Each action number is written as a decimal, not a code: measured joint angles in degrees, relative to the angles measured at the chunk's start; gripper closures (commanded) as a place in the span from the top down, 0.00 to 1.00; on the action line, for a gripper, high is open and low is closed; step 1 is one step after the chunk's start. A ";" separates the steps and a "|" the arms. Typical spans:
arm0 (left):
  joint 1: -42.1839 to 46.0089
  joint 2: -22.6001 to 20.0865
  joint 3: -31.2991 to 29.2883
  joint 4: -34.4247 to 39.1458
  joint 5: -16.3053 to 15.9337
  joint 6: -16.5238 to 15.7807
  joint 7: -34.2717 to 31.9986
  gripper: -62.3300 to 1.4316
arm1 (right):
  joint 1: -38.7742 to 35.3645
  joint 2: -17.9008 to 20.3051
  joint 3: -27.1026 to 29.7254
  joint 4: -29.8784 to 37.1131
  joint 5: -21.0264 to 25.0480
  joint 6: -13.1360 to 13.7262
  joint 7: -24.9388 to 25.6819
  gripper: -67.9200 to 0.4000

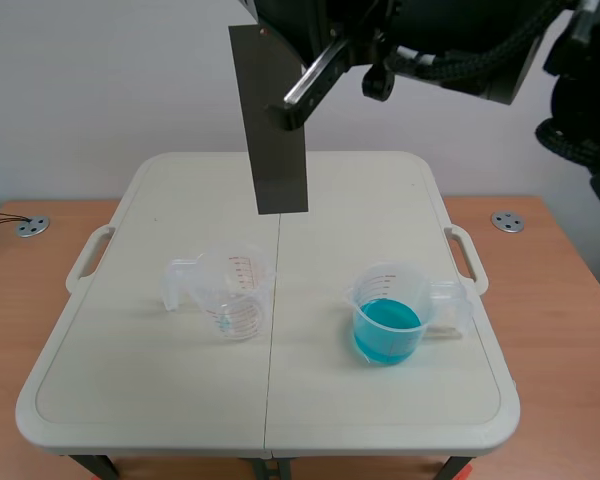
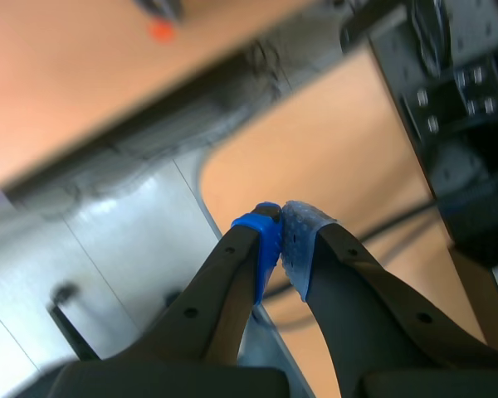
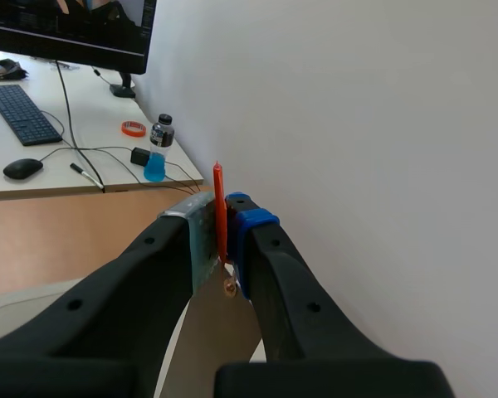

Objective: Hold the metal plate by the orange handle, dip it into the blue solution, take it out and point at it, then put the plate back in the beaker on the left.
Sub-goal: 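Point at the plate with the left hand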

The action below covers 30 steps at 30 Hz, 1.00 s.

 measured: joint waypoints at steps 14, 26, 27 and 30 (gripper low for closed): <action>-3.69 -3.50 -2.91 12.94 0.00 -0.11 -4.83 0.07 | -9.90 -0.02 12.33 5.53 0.04 2.78 -1.18 0.02; -17.18 -9.07 0.35 13.51 -3.43 -2.16 -6.10 0.07 | -13.92 -0.02 22.29 5.53 0.39 5.70 -0.46 0.02; -18.78 -9.35 1.29 13.51 -3.43 -2.51 -6.12 0.07 | -14.21 -0.02 23.06 5.53 0.39 5.70 -0.35 0.02; -23.67 -9.99 5.25 13.51 -3.41 -3.96 -5.88 0.07 | -14.84 -0.02 24.92 5.53 0.37 5.70 -0.31 0.02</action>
